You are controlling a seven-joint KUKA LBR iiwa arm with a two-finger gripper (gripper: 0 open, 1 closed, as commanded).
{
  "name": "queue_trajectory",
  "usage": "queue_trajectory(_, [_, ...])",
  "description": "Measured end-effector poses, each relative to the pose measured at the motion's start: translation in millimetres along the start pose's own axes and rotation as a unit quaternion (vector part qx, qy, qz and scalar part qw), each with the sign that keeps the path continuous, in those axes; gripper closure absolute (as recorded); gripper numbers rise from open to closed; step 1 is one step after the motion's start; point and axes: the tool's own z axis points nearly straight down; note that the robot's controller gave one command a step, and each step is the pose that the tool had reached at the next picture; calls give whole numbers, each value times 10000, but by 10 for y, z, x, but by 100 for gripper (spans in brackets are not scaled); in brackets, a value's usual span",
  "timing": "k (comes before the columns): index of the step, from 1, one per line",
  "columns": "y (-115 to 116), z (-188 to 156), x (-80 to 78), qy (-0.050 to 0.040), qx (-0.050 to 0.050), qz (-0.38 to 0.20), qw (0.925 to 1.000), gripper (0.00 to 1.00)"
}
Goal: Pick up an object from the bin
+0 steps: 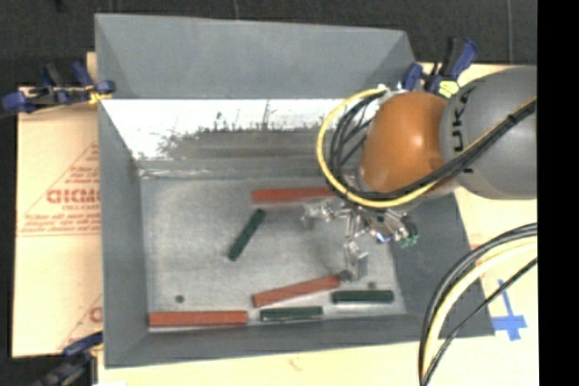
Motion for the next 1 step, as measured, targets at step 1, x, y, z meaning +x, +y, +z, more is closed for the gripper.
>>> queue_trajectory(1, [-104, 60, -104, -70, 38, -352, 9993, 0])
